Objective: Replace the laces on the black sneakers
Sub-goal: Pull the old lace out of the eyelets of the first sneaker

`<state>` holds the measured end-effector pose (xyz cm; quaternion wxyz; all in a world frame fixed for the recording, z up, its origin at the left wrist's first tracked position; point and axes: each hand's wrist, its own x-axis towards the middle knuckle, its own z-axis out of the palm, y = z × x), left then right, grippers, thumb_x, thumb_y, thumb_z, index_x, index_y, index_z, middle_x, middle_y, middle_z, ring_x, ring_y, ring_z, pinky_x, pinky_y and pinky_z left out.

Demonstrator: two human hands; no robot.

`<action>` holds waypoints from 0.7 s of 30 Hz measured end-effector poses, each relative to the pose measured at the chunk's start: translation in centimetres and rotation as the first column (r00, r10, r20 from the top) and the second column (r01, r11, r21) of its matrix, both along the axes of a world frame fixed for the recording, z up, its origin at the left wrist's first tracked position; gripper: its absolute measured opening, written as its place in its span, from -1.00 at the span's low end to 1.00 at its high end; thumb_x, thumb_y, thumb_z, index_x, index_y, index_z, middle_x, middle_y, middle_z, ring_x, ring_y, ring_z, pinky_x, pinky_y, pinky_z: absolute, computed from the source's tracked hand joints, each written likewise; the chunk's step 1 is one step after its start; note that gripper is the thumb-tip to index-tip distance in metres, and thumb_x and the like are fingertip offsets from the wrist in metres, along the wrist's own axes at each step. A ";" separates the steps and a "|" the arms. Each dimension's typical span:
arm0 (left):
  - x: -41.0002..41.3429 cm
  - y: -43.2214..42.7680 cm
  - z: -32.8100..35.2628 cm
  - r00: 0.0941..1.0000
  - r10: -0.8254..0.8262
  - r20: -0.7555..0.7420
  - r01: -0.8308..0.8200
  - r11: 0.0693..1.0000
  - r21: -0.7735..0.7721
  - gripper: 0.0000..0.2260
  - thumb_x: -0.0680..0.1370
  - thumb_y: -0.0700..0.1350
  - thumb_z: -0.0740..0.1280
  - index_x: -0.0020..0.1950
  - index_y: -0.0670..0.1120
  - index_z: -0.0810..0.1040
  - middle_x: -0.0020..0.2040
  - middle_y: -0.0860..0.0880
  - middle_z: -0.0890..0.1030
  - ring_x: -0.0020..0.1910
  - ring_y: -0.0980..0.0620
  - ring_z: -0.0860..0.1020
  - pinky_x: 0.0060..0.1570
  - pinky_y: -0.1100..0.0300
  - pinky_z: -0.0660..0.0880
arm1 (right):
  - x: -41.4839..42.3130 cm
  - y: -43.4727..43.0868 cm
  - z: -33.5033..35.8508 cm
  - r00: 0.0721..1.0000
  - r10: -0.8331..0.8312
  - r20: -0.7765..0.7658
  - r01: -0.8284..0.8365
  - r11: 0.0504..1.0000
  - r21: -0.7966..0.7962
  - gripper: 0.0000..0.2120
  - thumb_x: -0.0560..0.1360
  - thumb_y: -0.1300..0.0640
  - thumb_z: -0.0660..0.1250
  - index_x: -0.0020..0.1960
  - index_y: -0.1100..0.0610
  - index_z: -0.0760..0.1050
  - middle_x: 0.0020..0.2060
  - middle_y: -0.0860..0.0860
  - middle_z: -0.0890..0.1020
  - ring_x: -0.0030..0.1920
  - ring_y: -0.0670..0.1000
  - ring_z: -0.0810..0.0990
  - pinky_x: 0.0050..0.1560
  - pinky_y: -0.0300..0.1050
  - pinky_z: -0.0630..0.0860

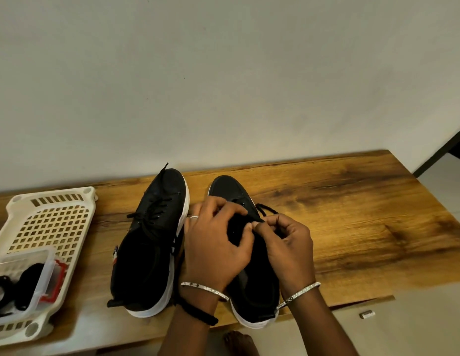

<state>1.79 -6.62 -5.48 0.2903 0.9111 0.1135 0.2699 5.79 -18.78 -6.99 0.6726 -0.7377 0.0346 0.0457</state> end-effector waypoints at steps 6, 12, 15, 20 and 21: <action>-0.1 -0.3 -0.7 0.996 0.087 -0.007 -0.083 0.968 0.235 -0.95 0.50 0.01 0.45 -0.12 0.09 0.60 -0.12 0.15 0.58 -0.03 0.04 0.53 -0.08 0.12 0.26 | -0.1 0.3 0.1 1.000 -0.009 0.001 0.009 1.000 -0.016 -0.88 0.40 0.16 0.54 -0.28 0.03 0.67 -0.38 0.05 0.66 -0.25 0.21 0.67 -0.14 0.22 0.66; 0.8 0.1 -0.8 0.967 0.254 -0.002 -0.140 0.526 -0.839 -0.89 0.63 -0.10 0.30 -0.08 -0.02 0.57 -0.13 0.05 0.64 -0.12 0.12 0.60 -0.09 0.10 0.47 | -0.2 0.6 0.1 0.996 -0.084 0.006 0.084 0.996 -0.015 -0.86 0.38 0.18 0.55 -0.32 0.05 0.65 -0.47 -0.06 0.59 -0.38 -0.04 0.58 -0.19 0.00 0.59; 0.7 1.5 -1.4 0.909 0.412 -0.072 -0.236 0.363 -0.901 -0.90 0.62 -0.14 0.33 -0.10 -0.01 0.55 -0.14 -0.03 0.65 -0.10 0.00 0.61 0.00 -0.08 0.58 | -0.3 0.8 0.1 0.995 -0.095 -0.005 0.095 0.995 -0.010 -0.86 0.37 0.19 0.55 -0.33 0.07 0.64 -0.48 -0.05 0.57 -0.39 -0.02 0.56 -0.18 0.01 0.59; -0.1 0.5 -0.2 0.957 0.257 0.132 -0.191 0.905 -0.380 -0.83 0.52 -0.01 0.38 0.09 0.06 0.60 0.06 0.11 0.57 0.08 0.11 0.51 0.08 0.22 0.44 | -0.1 1.0 0.1 0.995 -0.096 0.006 0.096 0.993 -0.071 -0.86 0.35 0.16 0.55 -0.33 0.02 0.64 -0.45 -0.03 0.61 -0.34 0.06 0.62 -0.12 0.14 0.64; -0.2 0.4 -0.2 0.976 0.178 0.127 -0.146 0.963 -0.227 -0.81 0.50 0.03 0.37 0.09 0.09 0.62 0.10 0.12 0.56 0.13 0.09 0.47 0.08 0.20 0.39 | -0.1 1.0 0.1 0.995 -0.099 0.010 0.099 0.992 -0.081 -0.87 0.35 0.15 0.55 -0.33 0.01 0.64 -0.44 -0.03 0.62 -0.33 0.08 0.63 -0.13 0.16 0.64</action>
